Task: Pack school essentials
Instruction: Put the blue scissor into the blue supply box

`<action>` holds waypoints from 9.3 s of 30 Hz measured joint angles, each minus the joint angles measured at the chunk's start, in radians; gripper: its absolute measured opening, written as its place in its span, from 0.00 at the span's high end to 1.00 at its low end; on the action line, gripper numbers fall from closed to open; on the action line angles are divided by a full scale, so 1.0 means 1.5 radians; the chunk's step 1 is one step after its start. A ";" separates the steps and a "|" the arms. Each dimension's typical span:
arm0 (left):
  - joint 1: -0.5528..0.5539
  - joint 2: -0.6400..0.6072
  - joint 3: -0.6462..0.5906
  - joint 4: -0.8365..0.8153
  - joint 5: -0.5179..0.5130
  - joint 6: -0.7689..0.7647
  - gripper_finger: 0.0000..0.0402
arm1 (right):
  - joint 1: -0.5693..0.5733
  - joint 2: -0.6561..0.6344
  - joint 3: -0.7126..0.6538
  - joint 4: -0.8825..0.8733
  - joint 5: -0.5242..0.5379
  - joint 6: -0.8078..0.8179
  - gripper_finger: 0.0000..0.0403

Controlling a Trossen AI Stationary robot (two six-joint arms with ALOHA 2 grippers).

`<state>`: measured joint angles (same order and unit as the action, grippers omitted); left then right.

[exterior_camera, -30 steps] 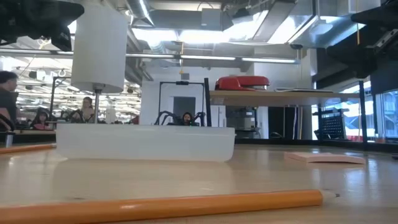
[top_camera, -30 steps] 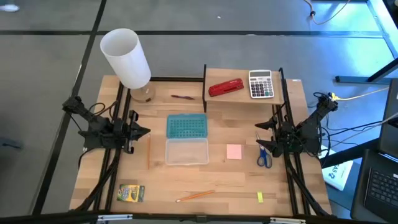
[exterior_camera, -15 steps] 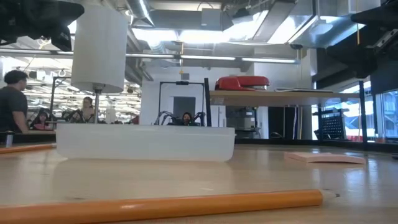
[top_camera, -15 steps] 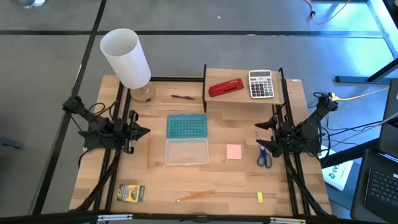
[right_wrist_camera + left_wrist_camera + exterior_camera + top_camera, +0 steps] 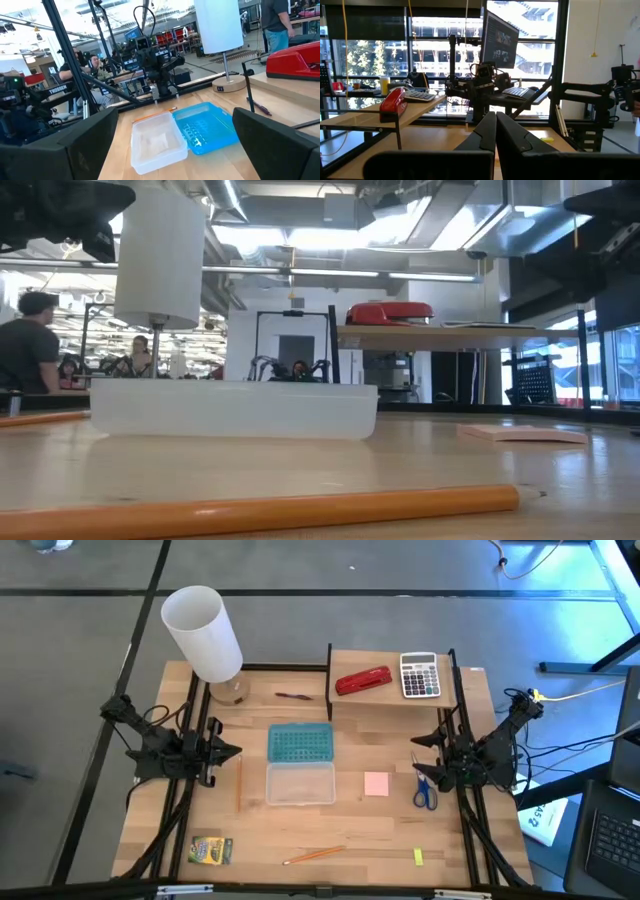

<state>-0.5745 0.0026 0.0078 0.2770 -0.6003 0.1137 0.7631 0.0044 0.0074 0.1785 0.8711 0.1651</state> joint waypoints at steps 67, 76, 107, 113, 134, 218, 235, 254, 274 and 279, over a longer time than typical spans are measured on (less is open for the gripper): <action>0.000 0.391 0.452 -0.391 -0.032 -0.074 1.00 | -0.314 0.595 0.662 -0.575 -0.514 0.167 0.02; 0.000 0.556 0.574 -0.477 -0.032 -0.161 1.00 | -0.336 0.641 0.662 -0.677 -0.601 0.185 0.02; 0.092 0.636 0.595 -0.523 0.150 -0.282 1.00 | -0.335 0.712 0.661 -0.690 -0.594 0.429 0.02; 0.092 0.637 0.599 -0.523 0.150 -0.256 1.00 | -0.335 0.719 0.657 -0.686 -0.595 0.556 0.02; 0.094 0.753 0.765 -0.669 0.151 -0.197 1.00 | -0.232 0.827 0.656 -0.760 -0.636 0.923 0.02; 0.095 0.754 0.765 -0.653 0.149 -0.279 1.00 | -0.148 1.040 0.556 -0.708 -0.647 1.099 0.32; 0.095 0.753 0.765 -0.653 0.149 -0.280 1.00 | -0.148 1.038 0.496 -0.624 -0.647 1.101 0.32; 0.095 0.753 0.765 -0.653 0.149 -0.280 1.00 | -0.148 1.039 0.496 -0.623 -0.644 1.099 0.60; 0.095 0.754 0.765 -0.653 0.149 -0.280 1.00 | -0.148 1.039 0.494 -0.613 -0.638 1.105 0.92; 0.095 0.753 0.765 -0.653 0.149 -0.279 1.00 | -0.148 1.039 0.494 -0.610 -0.639 1.090 0.93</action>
<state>-0.4324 1.1328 1.1557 -0.7025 -0.3766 -0.3050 0.5415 1.5631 0.7490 -0.7358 -0.0869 1.7994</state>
